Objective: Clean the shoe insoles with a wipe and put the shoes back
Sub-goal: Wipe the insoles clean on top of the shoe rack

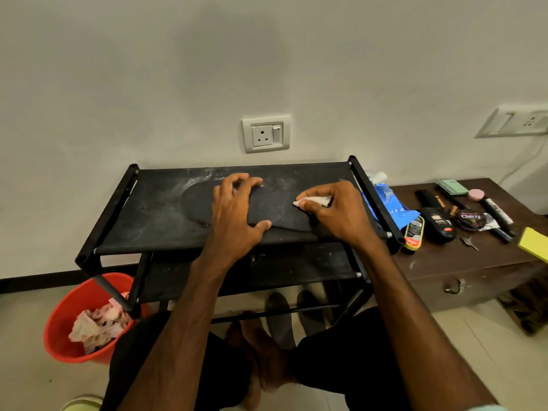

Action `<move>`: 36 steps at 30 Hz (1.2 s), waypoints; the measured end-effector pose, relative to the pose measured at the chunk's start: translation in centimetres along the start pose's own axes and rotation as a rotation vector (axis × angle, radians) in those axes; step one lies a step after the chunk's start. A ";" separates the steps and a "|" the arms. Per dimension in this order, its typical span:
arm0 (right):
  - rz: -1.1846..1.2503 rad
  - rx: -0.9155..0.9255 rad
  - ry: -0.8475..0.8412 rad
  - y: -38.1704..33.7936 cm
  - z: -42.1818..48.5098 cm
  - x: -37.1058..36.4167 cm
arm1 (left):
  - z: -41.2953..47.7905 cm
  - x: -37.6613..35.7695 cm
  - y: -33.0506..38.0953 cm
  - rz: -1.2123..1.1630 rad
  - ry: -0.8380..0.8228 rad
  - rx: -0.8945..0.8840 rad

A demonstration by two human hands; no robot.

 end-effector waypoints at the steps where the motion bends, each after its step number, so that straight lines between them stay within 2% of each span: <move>1: 0.041 -0.031 0.031 -0.1 -0.2 0.0 | -0.4 0.1 0.2 0.005 0.070 0.001; 4: 0.161 -0.126 0.154 -0.7 -2.1 0.3 | -2.2 0.8 1.2 -0.100 0.292 0.030; 6: 0.283 -0.216 0.215 -1.0 -3.6 0.0 | -3.6 1.0 1.6 -0.223 0.390 0.111; 8: 0.459 -0.318 0.224 -1.5 -5.2 -0.4 | -5.7 0.9 1.9 -0.377 0.381 0.297; 11: 0.673 -0.409 0.190 -3.5 -7.1 -1.1 | -8.4 0.6 2.3 -0.747 0.264 0.599; 13: 0.737 -0.407 0.163 -5.3 -8.6 -1.4 | -9.8 1.5 2.6 -0.972 0.250 0.655; 16: 0.738 -0.363 0.123 -8.1 -11.0 -1.1 | -11.4 4.1 3.6 -1.110 0.325 0.634; 22: 0.706 -0.244 0.029 -14.1 -15.1 -0.4 | -14.0 10.6 5.7 -1.078 0.408 0.584; 25: 0.569 -0.171 -0.048 -15.6 -15.9 -0.5 | -15.7 14.2 5.6 -0.937 0.412 0.563; 28: 0.386 -0.106 -0.113 -15.9 -17.2 -1.2 | -18.4 17.0 4.8 -0.703 0.391 0.624; 32: 0.287 -0.043 -0.260 -15.6 -19.0 -2.8 | -21.8 18.2 4.5 -0.423 0.267 0.713; 36: 0.240 0.022 -0.523 -16.0 -19.6 -4.5 | -23.8 18.1 3.8 -0.261 -0.013 0.902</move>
Point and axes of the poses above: each hand's wrist, its own z-axis towards the middle knuckle, its own x-axis out of the back of the hand, y = z × x, the point moved 3 cm from there along z, towards the middle knuckle, and after that the axes turned 12 degrees about -z, right-handed, at the moved point
